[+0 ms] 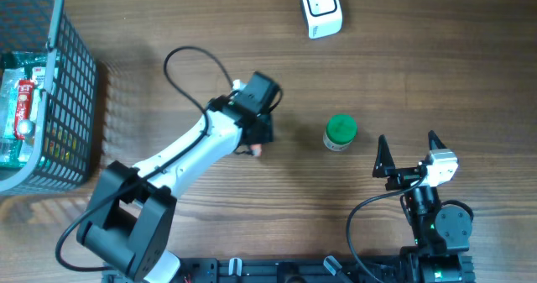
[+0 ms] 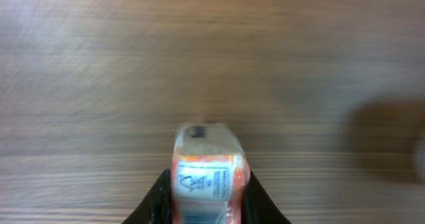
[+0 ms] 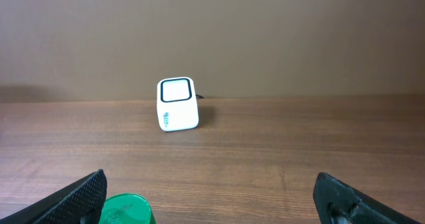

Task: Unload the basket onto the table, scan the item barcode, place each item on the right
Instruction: 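Place the tissue pack upright on the table with the left gripper and release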

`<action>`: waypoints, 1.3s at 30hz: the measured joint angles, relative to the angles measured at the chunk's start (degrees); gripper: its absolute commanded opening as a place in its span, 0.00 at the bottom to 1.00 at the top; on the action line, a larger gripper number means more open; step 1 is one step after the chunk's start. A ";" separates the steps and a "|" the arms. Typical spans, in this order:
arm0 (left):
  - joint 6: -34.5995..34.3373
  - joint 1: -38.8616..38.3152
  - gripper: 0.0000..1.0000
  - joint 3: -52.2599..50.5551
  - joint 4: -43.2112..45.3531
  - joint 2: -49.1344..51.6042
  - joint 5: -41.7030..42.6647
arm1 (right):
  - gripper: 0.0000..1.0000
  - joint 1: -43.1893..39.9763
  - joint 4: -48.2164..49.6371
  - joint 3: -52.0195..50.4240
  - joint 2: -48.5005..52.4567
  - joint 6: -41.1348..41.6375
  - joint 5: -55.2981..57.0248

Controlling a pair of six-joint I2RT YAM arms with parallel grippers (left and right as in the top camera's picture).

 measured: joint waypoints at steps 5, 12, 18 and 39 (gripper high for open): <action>-6.78 -7.52 0.27 9.20 1.03 -0.04 -0.85 | 1.00 0.00 -0.02 0.00 0.00 0.00 0.00; -9.27 -9.66 0.26 9.20 1.40 3.41 -6.99 | 1.00 0.00 -0.02 0.00 0.00 0.00 0.00; -7.74 -9.66 0.26 9.16 2.49 6.99 -6.21 | 1.00 0.00 -0.02 0.00 0.00 0.00 0.02; 8.92 -11.28 0.21 9.29 1.60 13.64 -16.68 | 1.00 0.00 -0.02 0.00 0.00 0.00 0.00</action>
